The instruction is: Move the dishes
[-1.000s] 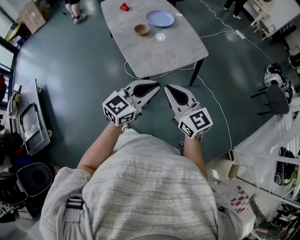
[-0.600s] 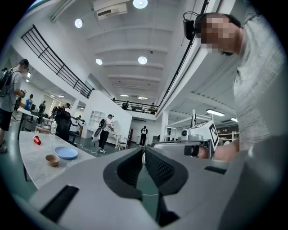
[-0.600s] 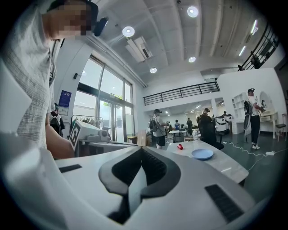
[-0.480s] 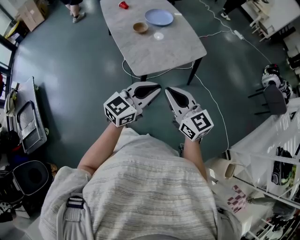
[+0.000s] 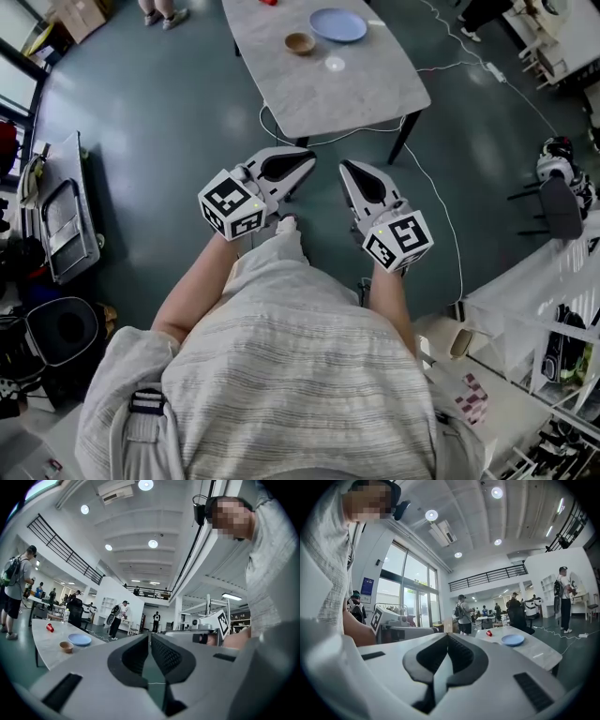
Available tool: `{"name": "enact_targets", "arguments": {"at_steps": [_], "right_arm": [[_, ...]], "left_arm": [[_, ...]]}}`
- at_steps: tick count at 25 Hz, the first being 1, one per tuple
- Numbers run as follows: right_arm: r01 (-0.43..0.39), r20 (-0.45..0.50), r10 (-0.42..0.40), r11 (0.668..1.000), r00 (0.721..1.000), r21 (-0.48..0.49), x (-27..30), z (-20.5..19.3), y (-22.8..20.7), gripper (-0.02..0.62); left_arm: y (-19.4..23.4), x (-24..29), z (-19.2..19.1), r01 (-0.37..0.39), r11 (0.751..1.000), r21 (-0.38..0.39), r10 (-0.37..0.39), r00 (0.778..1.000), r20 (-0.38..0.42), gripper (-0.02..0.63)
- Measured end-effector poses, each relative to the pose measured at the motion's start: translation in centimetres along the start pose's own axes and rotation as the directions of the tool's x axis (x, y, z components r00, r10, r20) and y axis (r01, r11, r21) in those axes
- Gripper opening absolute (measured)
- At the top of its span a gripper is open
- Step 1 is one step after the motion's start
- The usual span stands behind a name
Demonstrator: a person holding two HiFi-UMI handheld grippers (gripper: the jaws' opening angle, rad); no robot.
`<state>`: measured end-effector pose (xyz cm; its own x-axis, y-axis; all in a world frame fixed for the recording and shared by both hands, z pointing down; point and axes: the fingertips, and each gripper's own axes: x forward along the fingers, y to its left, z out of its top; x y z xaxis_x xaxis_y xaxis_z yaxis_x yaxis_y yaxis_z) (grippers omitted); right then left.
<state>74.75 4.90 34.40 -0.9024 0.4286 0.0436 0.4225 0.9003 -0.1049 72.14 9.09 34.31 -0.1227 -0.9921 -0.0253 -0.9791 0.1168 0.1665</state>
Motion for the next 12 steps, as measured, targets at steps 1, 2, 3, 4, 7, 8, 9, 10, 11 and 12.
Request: {"name": "enact_targets", "arguments": {"at_steps": [1, 2, 3, 4, 7, 8, 9, 10, 11, 12], "right_arm": [[-0.005, -0.002, 0.005, 1.0, 1.0, 0.0, 0.3, -0.1, 0.2, 0.018], [-0.011, -0.005, 0.011, 1.0, 1.0, 0.001, 0.6, -0.2, 0.4, 0.018], [-0.019, -0.011, 0.019, 1.0, 1.0, 0.003, 0.8, -0.3, 0.6, 0.018], [-0.027, -0.015, 0.027, 1.0, 1.0, 0.005, 1.0, -0.5, 0.8, 0.018], [-0.05, -0.027, 0.05, 0.999, 0.998, 0.011, 1.5, -1.0, 1.5, 0.018], [-0.055, -0.03, 0.056, 0.998, 0.998, 0.012, 1.7, -1.0, 1.6, 0.018], [-0.06, -0.031, 0.061, 0.998, 0.998, 0.012, 2.1, -1.1, 1.7, 0.018], [-0.066, -0.032, 0.066, 0.998, 0.997, 0.011, 2.5, -1.0, 1.7, 0.018], [-0.071, -0.034, 0.071, 0.997, 0.997, 0.009, 3.0, -1.0, 1.8, 0.018], [-0.077, -0.035, 0.077, 0.997, 0.996, 0.006, 3.6, -0.9, 1.9, 0.018]], "left_arm": [[0.4, -0.4, 0.2, -0.013, 1.0, 0.004, 0.013, 1.0, 0.002, 0.034], [0.9, -0.7, 0.3, -0.026, 1.0, 0.007, 0.026, 1.0, 0.004, 0.034], [1.3, -1.0, 0.4, -0.038, 0.999, 0.01, 0.038, 0.999, 0.005, 0.034], [1.8, -1.3, 0.5, -0.049, 0.999, 0.012, 0.049, 0.999, 0.006, 0.034], [2.7, -2.3, 0.8, -0.079, 0.997, 0.016, 0.079, 0.997, 0.012, 0.034], [3.0, -2.6, 1.0, -0.087, 0.996, 0.018, 0.087, 0.996, 0.015, 0.034], [3.3, -2.9, 1.1, -0.095, 0.995, 0.02, 0.095, 0.995, 0.018, 0.034], [3.7, -3.1, 1.3, -0.103, 0.994, 0.022, 0.103, 0.995, 0.02, 0.034], [4.2, -3.3, 1.4, -0.11, 0.994, 0.022, 0.109, 0.994, 0.022, 0.034], [4.7, -3.6, 1.6, -0.115, 0.993, 0.021, 0.115, 0.993, 0.024, 0.034]]}}
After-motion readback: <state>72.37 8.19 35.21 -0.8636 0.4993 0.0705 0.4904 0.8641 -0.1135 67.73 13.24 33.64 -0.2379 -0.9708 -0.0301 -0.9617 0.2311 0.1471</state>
